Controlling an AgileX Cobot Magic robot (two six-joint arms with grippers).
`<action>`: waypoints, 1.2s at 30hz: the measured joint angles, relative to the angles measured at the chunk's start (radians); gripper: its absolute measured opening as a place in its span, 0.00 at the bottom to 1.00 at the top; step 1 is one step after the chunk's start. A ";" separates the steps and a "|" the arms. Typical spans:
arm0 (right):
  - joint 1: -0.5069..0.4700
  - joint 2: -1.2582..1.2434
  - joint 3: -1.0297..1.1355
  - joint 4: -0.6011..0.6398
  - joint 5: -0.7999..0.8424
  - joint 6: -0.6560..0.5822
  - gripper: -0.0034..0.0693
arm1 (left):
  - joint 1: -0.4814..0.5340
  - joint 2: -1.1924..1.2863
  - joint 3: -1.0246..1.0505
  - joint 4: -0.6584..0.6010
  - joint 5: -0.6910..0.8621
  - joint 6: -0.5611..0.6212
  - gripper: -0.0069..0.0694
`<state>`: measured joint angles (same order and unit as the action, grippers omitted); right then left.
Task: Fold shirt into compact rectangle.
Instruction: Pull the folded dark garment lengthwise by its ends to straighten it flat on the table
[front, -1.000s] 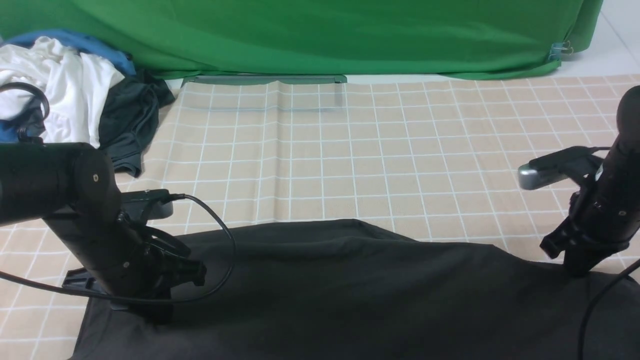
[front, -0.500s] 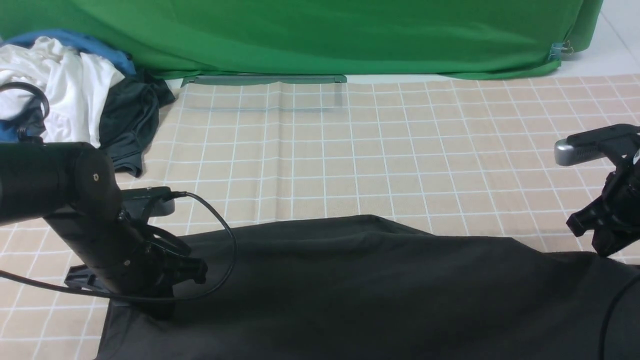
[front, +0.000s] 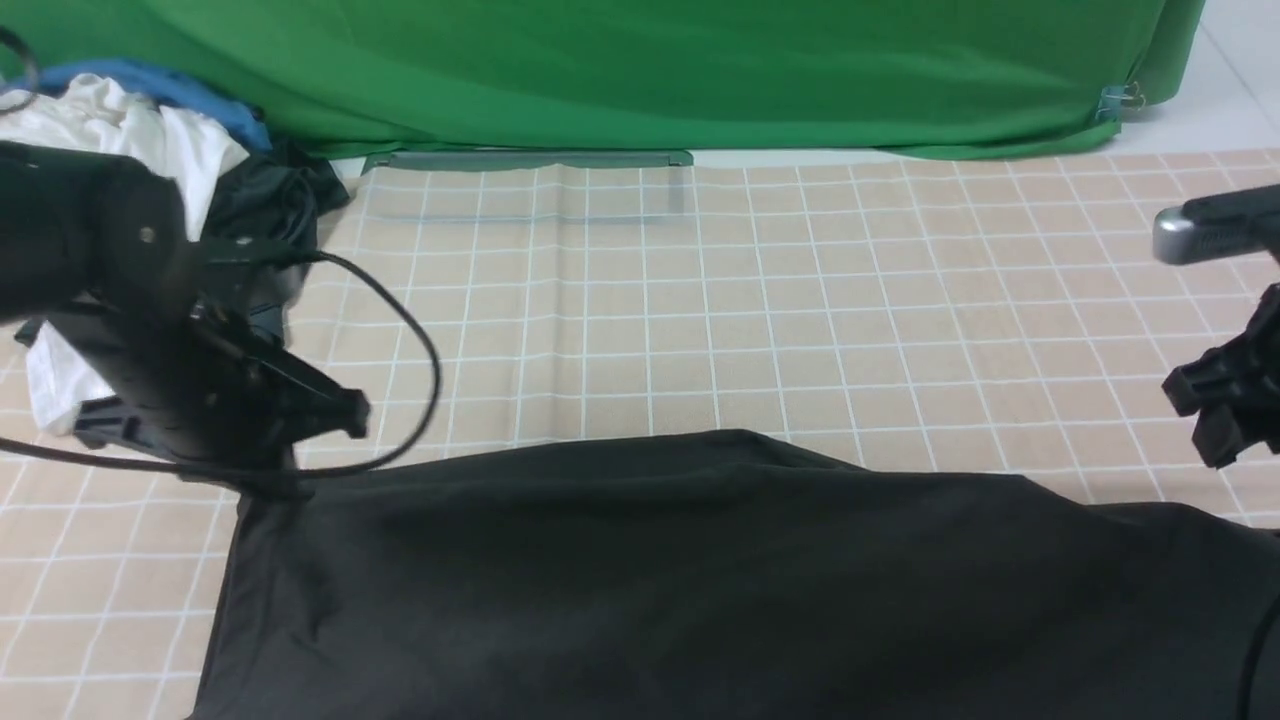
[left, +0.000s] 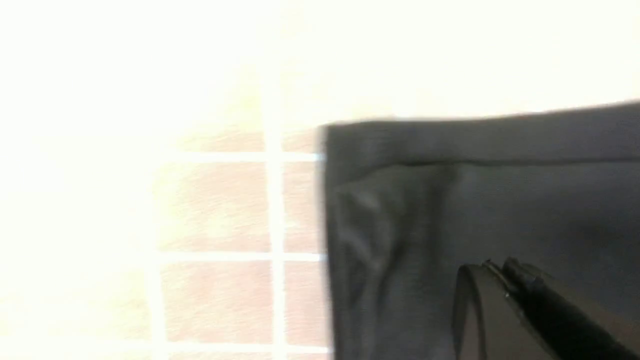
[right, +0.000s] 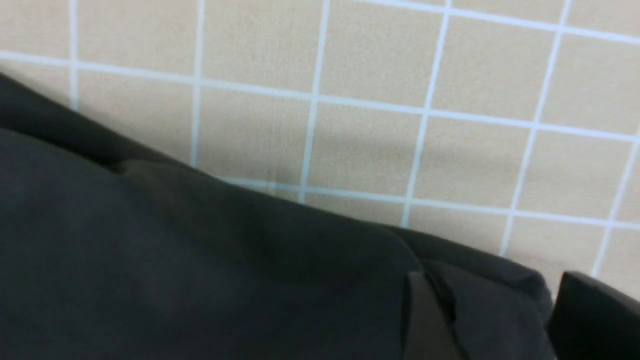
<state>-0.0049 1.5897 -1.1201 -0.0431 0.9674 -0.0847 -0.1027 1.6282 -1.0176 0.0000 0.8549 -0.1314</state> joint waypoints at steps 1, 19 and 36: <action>0.000 -0.009 0.000 0.000 0.000 0.000 0.56 | 0.015 0.000 0.000 0.000 0.000 -0.001 0.12; 0.000 -0.033 0.000 0.054 -0.048 -0.025 0.54 | 0.092 0.139 -0.002 -0.100 -0.064 0.096 0.59; 0.000 -0.033 0.000 0.055 -0.044 -0.033 0.53 | 0.092 0.022 -0.002 -0.010 -0.107 0.089 0.12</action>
<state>-0.0049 1.5562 -1.1201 0.0120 0.9237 -0.1174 -0.0109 1.6507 -1.0196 -0.0101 0.7483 -0.0421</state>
